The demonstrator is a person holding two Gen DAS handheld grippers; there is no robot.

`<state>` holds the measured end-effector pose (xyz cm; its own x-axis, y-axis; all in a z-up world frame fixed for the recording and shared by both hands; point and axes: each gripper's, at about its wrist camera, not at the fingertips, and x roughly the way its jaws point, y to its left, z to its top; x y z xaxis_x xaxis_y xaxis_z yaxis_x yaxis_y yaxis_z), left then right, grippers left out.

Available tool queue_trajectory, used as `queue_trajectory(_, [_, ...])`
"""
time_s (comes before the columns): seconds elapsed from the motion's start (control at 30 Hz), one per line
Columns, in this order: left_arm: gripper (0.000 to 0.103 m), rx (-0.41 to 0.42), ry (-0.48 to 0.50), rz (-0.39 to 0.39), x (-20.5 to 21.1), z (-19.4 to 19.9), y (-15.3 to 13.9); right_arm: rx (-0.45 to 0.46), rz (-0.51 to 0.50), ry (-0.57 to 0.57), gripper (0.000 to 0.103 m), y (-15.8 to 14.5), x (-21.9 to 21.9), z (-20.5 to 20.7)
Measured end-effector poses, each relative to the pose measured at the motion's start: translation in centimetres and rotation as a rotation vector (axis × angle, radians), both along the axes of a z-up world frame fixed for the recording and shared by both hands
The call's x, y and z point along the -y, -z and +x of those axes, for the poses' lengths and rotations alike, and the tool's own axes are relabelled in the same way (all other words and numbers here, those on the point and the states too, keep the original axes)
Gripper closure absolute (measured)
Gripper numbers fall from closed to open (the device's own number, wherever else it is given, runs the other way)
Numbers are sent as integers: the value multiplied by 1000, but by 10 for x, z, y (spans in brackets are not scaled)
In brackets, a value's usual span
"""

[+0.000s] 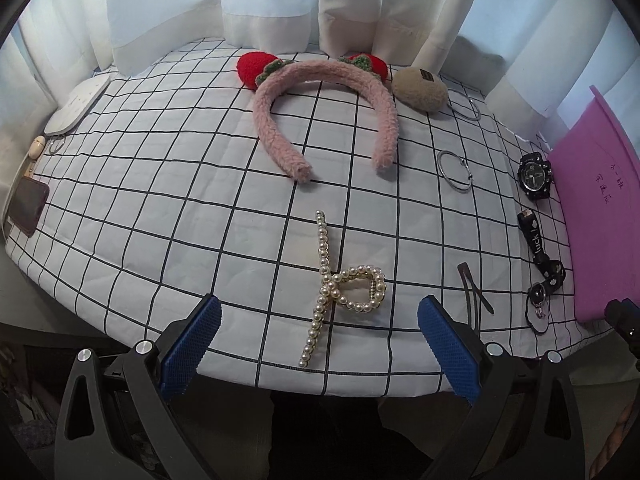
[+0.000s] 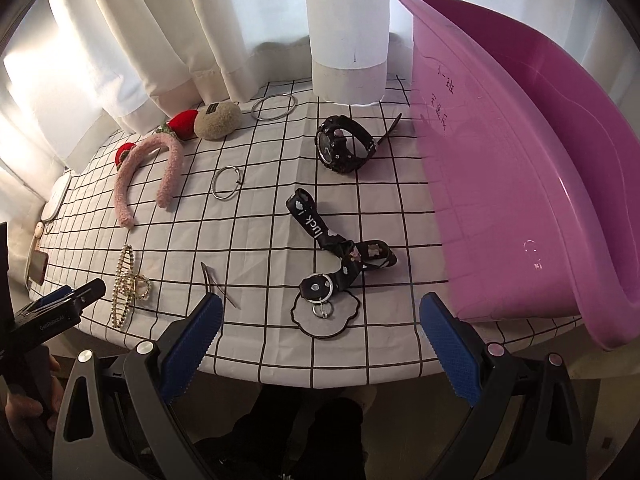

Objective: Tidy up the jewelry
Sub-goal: 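Move left gripper to the pearl hair clip while right gripper approaches the black lanyard ring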

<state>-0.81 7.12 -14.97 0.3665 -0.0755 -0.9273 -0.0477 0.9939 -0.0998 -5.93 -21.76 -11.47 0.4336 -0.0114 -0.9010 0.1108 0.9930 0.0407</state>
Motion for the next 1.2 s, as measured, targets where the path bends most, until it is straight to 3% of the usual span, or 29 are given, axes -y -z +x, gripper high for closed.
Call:
queue_trajectory(0.27, [6, -34, -10, -18, -1, 7, 32, -35, -45, 40, 9, 43, 6, 13])
queue_trajectory(0.47, [6, -38, 5, -2, 2, 9, 41, -90, -60, 74, 9, 71, 11, 29])
queue_trajectory(0.87, [6, -41, 49, 59, 18, 16, 55, -134, -86, 81, 9, 93, 15, 44])
queue_trajectory(0.97, [6, -32, 64, 108, 24, 18, 58, -136, -67, 85, 9, 96, 17, 47])
queue_trajectory(1.2, [5, -19, 61, 105, 24, 17, 58, -162, 13, 70, 9, 103, 27, 56])
